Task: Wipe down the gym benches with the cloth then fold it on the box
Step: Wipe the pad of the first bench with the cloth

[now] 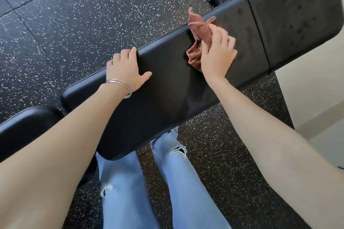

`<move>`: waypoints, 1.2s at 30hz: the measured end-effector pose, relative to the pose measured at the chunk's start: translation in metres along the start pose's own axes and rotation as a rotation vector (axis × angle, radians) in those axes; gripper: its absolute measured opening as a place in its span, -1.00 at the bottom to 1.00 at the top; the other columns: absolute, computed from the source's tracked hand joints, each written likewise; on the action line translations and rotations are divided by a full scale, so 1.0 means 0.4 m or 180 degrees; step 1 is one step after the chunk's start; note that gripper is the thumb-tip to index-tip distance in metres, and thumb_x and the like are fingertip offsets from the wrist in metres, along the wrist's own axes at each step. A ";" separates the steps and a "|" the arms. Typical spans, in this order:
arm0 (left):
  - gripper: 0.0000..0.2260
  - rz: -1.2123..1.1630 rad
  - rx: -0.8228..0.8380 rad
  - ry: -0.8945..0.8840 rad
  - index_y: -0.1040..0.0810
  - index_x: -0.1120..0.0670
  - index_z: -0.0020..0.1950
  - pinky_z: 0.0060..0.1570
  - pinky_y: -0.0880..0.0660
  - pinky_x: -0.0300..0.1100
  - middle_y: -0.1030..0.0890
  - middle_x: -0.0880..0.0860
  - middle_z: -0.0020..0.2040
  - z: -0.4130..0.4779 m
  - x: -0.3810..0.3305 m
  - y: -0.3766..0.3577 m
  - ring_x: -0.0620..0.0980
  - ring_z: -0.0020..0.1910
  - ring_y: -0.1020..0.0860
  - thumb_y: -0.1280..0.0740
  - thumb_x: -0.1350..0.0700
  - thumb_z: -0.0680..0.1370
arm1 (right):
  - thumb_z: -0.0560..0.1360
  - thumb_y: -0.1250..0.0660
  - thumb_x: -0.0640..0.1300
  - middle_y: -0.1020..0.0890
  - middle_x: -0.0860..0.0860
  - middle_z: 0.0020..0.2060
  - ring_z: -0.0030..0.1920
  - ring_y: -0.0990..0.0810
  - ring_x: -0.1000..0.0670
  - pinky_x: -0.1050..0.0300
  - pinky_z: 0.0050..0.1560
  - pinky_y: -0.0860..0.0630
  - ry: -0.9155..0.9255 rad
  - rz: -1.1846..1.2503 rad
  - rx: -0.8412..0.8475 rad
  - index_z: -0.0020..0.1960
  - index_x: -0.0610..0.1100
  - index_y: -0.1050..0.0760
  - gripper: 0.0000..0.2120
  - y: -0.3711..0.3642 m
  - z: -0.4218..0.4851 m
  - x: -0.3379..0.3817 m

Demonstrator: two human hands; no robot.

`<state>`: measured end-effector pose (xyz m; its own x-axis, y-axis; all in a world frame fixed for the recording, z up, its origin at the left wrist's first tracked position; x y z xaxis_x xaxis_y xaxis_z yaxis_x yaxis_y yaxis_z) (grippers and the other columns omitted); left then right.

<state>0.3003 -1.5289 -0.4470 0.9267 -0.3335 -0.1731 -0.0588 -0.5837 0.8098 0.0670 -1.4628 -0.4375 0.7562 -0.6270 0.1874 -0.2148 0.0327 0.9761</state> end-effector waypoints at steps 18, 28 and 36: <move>-0.18 0.0110 -0.0018 -0.0108 -0.04 0.18 0.53 0.36 -0.19 0.15 -0.22 0.22 0.47 0.013 -0.063 0.000 0.27 0.41 -0.23 -0.32 -0.21 0.46 | 0.45 -0.34 -0.09 -0.53 0.08 0.24 0.15 -0.49 -0.12 -0.07 -0.10 -0.45 0.0092 -0.0145 0.0182 0.28 0.02 -0.46 -0.60 0.006 -0.331 -0.079; -0.14 0.0215 -0.0041 -0.0244 0.00 0.19 0.54 0.36 -0.18 0.19 -0.17 0.21 0.50 0.007 -0.055 -0.011 0.28 0.43 -0.19 -0.31 -0.23 0.45 | 0.40 -0.41 -0.19 -0.52 0.03 0.25 0.15 -0.48 -0.16 -0.11 -0.05 -0.48 -0.1157 0.0626 -0.0048 0.29 -0.05 -0.48 -0.55 -0.046 -0.548 0.104; -0.16 0.0168 -0.0111 -0.0331 -0.04 0.19 0.52 0.34 -0.20 0.20 -0.20 0.21 0.48 0.007 -0.059 -0.004 0.28 0.41 -0.22 -0.34 -0.21 0.44 | 0.48 -0.31 -0.08 -0.53 0.13 0.24 0.16 -0.51 -0.06 -0.01 -0.12 -0.45 -0.0174 -0.0203 0.0207 0.30 0.06 -0.45 -0.61 -0.018 -0.431 0.003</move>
<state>0.2773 -1.5221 -0.4458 0.8791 -0.4390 -0.1855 -0.0918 -0.5380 0.8380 0.1760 -1.3297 -0.4255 0.7351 -0.6678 0.1171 -0.2084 -0.0582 0.9763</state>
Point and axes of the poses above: each hand's wrist, its own z-axis towards the middle knuckle, its own y-axis out of the back of the hand, x = y × z, the point moved 4 cm from there along z, towards the middle knuckle
